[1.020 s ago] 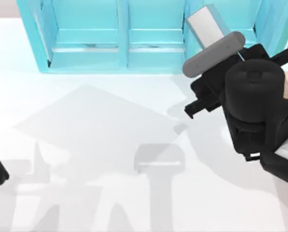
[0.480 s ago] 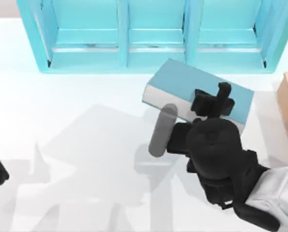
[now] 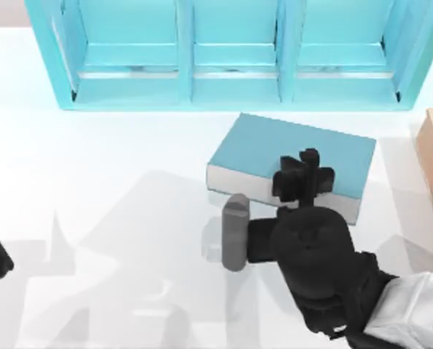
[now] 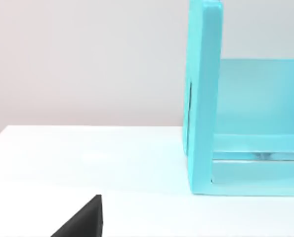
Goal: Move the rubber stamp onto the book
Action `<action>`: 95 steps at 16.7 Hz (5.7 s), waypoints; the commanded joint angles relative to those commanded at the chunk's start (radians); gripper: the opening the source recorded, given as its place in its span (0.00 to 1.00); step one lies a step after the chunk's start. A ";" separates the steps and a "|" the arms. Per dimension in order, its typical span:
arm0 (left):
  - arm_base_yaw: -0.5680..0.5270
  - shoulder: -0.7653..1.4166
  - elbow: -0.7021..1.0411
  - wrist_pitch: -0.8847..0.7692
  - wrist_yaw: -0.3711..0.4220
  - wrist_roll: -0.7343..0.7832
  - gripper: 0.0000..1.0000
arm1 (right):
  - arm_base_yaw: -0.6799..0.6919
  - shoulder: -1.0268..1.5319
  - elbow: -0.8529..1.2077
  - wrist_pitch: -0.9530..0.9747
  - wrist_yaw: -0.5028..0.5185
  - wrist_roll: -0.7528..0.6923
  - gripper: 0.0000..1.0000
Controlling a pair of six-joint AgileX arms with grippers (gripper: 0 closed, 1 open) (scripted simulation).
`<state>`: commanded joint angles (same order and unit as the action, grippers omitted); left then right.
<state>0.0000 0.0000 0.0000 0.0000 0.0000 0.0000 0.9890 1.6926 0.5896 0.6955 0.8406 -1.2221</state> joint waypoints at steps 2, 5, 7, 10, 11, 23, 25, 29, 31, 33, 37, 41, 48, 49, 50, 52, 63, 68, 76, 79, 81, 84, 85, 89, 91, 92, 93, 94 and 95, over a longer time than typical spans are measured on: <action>0.000 0.000 0.000 0.000 0.000 0.000 1.00 | 0.000 0.000 0.000 0.000 0.000 0.000 0.00; 0.000 0.000 0.000 0.000 0.000 0.000 1.00 | 0.002 -0.005 -0.004 -0.006 0.003 0.008 0.00; 0.000 0.000 0.000 0.000 0.000 0.000 1.00 | 0.014 -0.013 -0.009 -0.011 0.012 0.008 0.00; 0.000 0.000 0.000 0.000 0.000 0.000 1.00 | 0.011 -0.007 -0.009 -0.012 0.011 0.013 0.00; 0.000 0.000 0.000 0.000 0.000 0.000 1.00 | 0.011 -0.004 -0.010 -0.009 0.011 0.012 0.00; 0.000 0.000 0.000 0.000 0.000 0.000 1.00 | 0.011 0.121 -0.043 0.149 0.013 0.013 0.08; 0.000 0.000 0.000 0.000 0.000 0.000 1.00 | 0.011 0.121 -0.043 0.149 0.013 0.013 0.23; 0.000 0.000 0.000 0.000 0.000 0.000 1.00 | 0.011 0.121 -0.043 0.149 0.013 0.013 0.53; 0.000 0.000 0.000 0.000 0.000 0.000 1.00 | 0.011 0.121 -0.043 0.149 0.013 0.013 0.68; 0.000 0.000 0.000 0.000 0.000 0.000 1.00 | 0.011 0.121 -0.043 0.149 0.013 0.013 0.83; 0.000 0.000 0.000 0.000 0.000 0.000 1.00 | 0.011 0.121 -0.043 0.149 0.013 0.013 1.00; 0.000 0.000 0.000 0.000 0.000 0.000 1.00 | 0.011 0.121 -0.043 0.149 0.013 0.013 1.00; 0.000 0.000 0.000 0.000 0.000 0.000 1.00 | 0.081 0.112 -0.043 0.079 0.048 0.083 1.00; 0.000 0.000 0.000 0.000 0.000 0.000 1.00 | 0.123 0.106 -0.043 0.036 0.070 0.127 1.00; 0.000 0.000 0.000 0.000 0.000 0.000 1.00 | 0.174 0.098 -0.042 -0.019 0.095 0.181 1.00; 0.000 0.000 0.000 0.000 0.000 0.000 1.00 | 0.286 0.078 -0.038 -0.149 0.154 0.308 1.00; 0.000 0.000 0.000 0.000 0.000 0.000 1.00 | 0.578 -0.082 -0.015 -0.823 0.431 0.829 1.00; 0.000 0.000 0.000 0.000 0.000 0.000 1.00 | 0.574 -0.082 -0.015 -0.837 0.435 0.836 1.00; 0.000 0.000 0.000 0.000 0.000 0.000 1.00 | 0.278 -0.002 0.232 -0.955 0.195 0.825 1.00; 0.000 0.000 0.000 0.000 0.000 0.000 1.00 | -0.006 0.047 0.409 -1.089 0.000 0.828 1.00; 0.000 0.000 0.000 0.000 0.000 0.000 1.00 | -0.236 0.075 0.524 -1.200 -0.143 0.836 1.00; 0.000 0.000 0.000 0.000 0.000 0.000 1.00 | -0.583 0.107 0.682 -1.394 -0.359 0.858 1.00; 0.000 0.000 0.000 0.000 0.000 0.000 1.00 | -0.690 0.113 0.729 -1.462 -0.428 0.866 1.00; 0.000 0.000 0.000 0.000 0.000 0.000 1.00 | -1.047 0.134 0.866 -1.718 -0.665 0.906 1.00; 0.000 0.000 0.000 0.000 0.000 0.000 1.00 | -1.166 0.143 0.901 -1.822 -0.752 0.925 1.00; 0.000 0.000 0.000 0.000 0.000 0.000 1.00 | -1.210 0.147 0.912 -1.863 -0.786 0.933 1.00; 0.000 0.000 0.000 0.000 0.000 0.000 1.00 | -1.243 0.150 0.920 -1.896 -0.812 0.939 1.00; 0.000 0.000 0.000 0.000 0.000 0.000 1.00 | -1.266 0.153 0.925 -1.918 -0.830 0.944 1.00; 0.000 0.000 0.000 0.000 0.000 0.000 1.00 | -1.277 0.156 0.928 -1.929 -0.839 0.946 1.00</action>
<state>0.0000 0.0000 0.0000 0.0000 0.0000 0.0000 -0.2885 1.8482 1.5175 -1.2338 0.0018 -0.2760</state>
